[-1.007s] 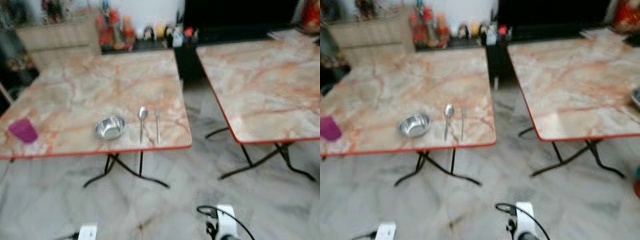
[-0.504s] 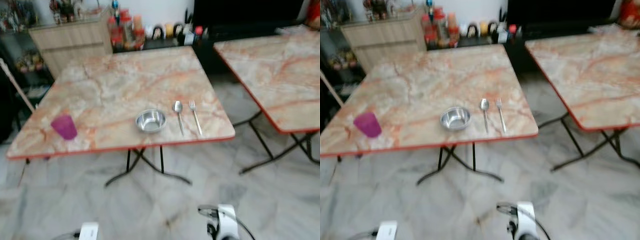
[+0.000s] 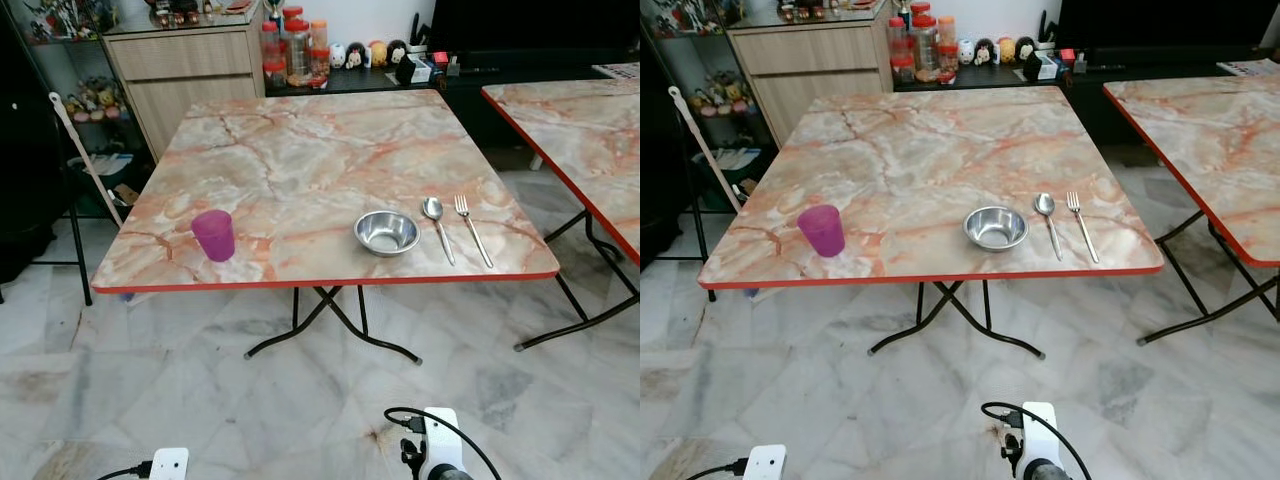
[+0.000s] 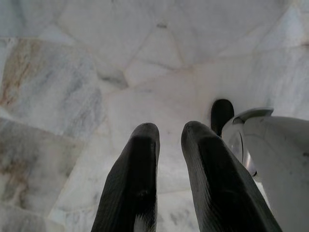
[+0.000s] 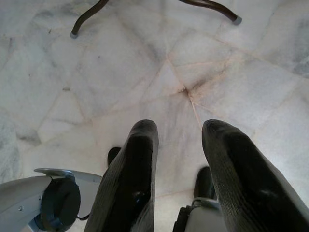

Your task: Setting the table

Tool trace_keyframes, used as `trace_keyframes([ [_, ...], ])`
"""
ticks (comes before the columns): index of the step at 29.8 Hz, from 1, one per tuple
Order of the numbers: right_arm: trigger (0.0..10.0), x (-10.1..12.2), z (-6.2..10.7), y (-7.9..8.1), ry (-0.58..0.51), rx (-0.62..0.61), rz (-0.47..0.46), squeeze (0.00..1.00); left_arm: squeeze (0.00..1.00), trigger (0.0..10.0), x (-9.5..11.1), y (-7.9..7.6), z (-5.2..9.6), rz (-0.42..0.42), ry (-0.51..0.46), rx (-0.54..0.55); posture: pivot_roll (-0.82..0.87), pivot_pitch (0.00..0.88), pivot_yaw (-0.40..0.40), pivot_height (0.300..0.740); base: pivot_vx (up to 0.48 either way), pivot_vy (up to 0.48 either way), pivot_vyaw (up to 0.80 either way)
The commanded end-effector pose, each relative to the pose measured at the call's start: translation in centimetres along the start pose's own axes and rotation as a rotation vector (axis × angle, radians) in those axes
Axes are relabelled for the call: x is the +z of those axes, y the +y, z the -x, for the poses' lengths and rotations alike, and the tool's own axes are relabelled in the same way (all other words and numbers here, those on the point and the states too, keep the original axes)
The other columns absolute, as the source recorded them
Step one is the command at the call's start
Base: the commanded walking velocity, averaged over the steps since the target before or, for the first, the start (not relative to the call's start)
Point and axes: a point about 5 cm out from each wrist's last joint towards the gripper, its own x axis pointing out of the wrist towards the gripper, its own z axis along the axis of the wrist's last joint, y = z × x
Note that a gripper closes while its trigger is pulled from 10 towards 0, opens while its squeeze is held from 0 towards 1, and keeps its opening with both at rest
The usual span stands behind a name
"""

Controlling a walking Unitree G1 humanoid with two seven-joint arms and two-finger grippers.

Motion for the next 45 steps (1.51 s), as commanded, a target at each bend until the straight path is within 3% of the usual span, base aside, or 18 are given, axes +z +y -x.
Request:
trace_keyframes([
  [1,10.0,0.2,0.0,-0.1,-0.008,-0.005,-0.015,0.0,0.0,10.0,0.1,0.1,0.0,0.005,-0.011,0.002,0.1,0.009,0.05,0.74,0.0,0.0,0.0],
  [21,10.0,0.3,0.0,-0.2,-0.009,-0.01,-0.011,0.0,0.0,10.0,0.3,-0.3,-0.1,-0.02,-0.016,-0.013,0.1,0.009,0.045,0.74,0.0,0.0,0.0],
  [29,10.0,0.4,0.0,-0.3,-0.012,-0.01,-0.001,0.0,0.0,10.0,6.9,-2.3,-0.4,0.002,-0.308,-0.078,0.11,0.013,0.039,0.74,0.0,0.0,0.0],
  [31,10.0,0.5,-0.1,-0.2,-0.016,-0.009,-0.002,0.0,0.0,10.0,10.0,-3.3,0.0,0.015,-0.458,-0.114,0.1,0.012,0.041,0.74,0.0,0.0,0.0],
  [36,10.0,0.5,-0.1,-0.2,-0.017,-0.01,-0.006,0.0,0.0,10.0,12.2,-4.1,0.7,0.009,-0.588,-0.14,0.1,0.008,0.047,0.74,0.0,0.0,0.0],
  [39,10.0,0.5,-0.1,-0.2,-0.017,-0.01,-0.006,0.0,0.0,10.0,12.3,-4.2,0.7,0.007,-0.597,-0.14,0.1,0.008,0.047,0.74,0.0,0.0,0.0],
  [41,10.0,0.5,0.0,-0.3,-0.017,-0.013,-0.01,0.0,0.0,10.0,13.6,-3.7,1.7,0.03,-0.724,-0.121,0.1,0.008,0.048,0.74,0.0,0.0,0.0],
  [45,10.0,0.4,0.0,-0.4,-0.016,-0.013,-0.01,0.0,0.0,10.0,14.3,-2.7,2.6,0.075,-0.803,-0.08,0.11,0.012,0.044,0.74,0.0,0.0,0.0],
])
